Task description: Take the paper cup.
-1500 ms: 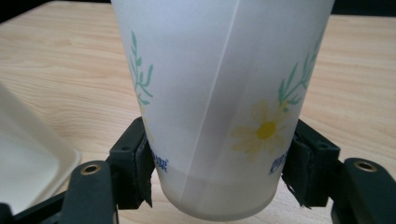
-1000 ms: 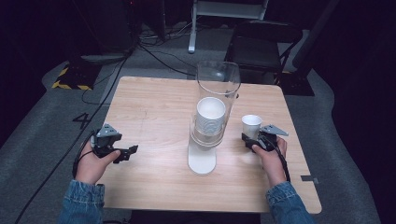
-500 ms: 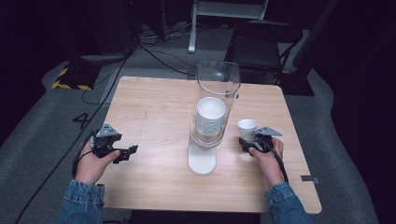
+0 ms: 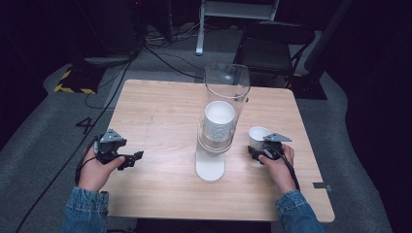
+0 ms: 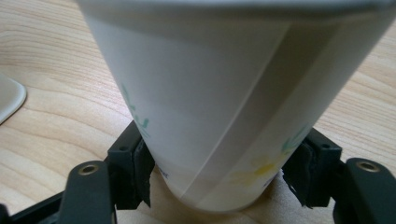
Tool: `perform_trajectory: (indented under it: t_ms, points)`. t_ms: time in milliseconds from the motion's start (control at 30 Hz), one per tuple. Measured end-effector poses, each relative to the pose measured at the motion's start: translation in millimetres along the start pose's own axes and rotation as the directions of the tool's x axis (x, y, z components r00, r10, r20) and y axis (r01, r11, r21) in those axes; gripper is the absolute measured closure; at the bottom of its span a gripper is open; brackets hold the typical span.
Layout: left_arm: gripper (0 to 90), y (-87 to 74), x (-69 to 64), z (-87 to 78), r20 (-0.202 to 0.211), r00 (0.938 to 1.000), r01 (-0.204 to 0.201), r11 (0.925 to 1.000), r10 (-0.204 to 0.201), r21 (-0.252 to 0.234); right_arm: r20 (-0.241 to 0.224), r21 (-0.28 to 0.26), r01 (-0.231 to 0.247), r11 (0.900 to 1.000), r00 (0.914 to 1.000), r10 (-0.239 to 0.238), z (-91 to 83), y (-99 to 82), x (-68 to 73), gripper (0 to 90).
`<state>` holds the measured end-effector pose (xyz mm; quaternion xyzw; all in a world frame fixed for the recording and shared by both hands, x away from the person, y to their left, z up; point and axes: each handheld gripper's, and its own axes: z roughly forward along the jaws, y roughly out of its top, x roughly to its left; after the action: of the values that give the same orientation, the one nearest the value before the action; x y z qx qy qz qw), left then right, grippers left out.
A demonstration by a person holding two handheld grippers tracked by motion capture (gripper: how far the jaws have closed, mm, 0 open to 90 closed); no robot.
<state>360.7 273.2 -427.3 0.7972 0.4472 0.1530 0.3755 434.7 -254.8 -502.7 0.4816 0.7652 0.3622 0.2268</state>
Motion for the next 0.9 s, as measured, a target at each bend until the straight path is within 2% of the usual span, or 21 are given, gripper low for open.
perform_trajectory:
  t_ms: [67,133,167,233,300,500,567,800,900]
  points:
    - [18.2,0.0,-0.2,0.2,0.002,1.0,0.004,1.0,-0.004,0.001,-0.008,0.004,-0.008,1.0,0.9999,0.008,-0.7,-0.6,0.0,30.2]
    - [18.2,0.1,0.0,0.5,0.006,1.0,0.005,1.0,-0.005,0.0,-0.011,0.006,-0.012,0.9999,0.9999,0.012,-1.1,-0.7,-0.8,17.1]
    - [18.1,0.1,0.1,0.5,0.006,1.0,0.005,1.0,-0.005,0.0,-0.007,0.006,-0.011,0.9999,0.9999,0.011,-1.8,-0.6,-1.2,15.2]
    - [18.2,0.2,0.1,0.7,0.007,1.0,0.007,1.0,-0.007,-0.001,0.011,-0.007,-0.02,0.9998,0.9997,0.02,-2.6,-0.5,-1.7,16.4]
    - [18.2,0.5,0.6,0.8,0.006,1.0,0.002,1.0,-0.002,-0.004,0.001,-0.013,-0.037,0.9992,0.9993,0.037,-3.9,-0.4,-2.0,16.5]
    - [18.1,0.9,0.4,0.8,0.01,0.9999,0.006,1.0,-0.006,-0.001,-0.007,-0.057,-0.03,0.9979,0.9995,0.03,-10.3,2.6,-2.2,16.0]
    - [18.2,1.0,1.0,0.6,0.009,1.0,0.002,1.0,-0.002,-0.001,0.004,-0.08,-0.029,0.9964,0.9996,0.03,-13.2,5.0,-2.7,15.9]
    - [18.1,0.7,1.1,0.8,0.01,0.9999,0.004,1.0,-0.004,0.003,-0.008,-0.169,0.006,0.9857,0.9999,-0.008,-22.9,14.6,-0.1,15.8]
    - [18.1,0.7,1.0,0.8,0.01,0.9999,0.004,1.0,-0.004,0.002,0.005,-0.204,0.033,0.9783,0.9995,-0.033,-26.6,17.9,0.0,15.8]
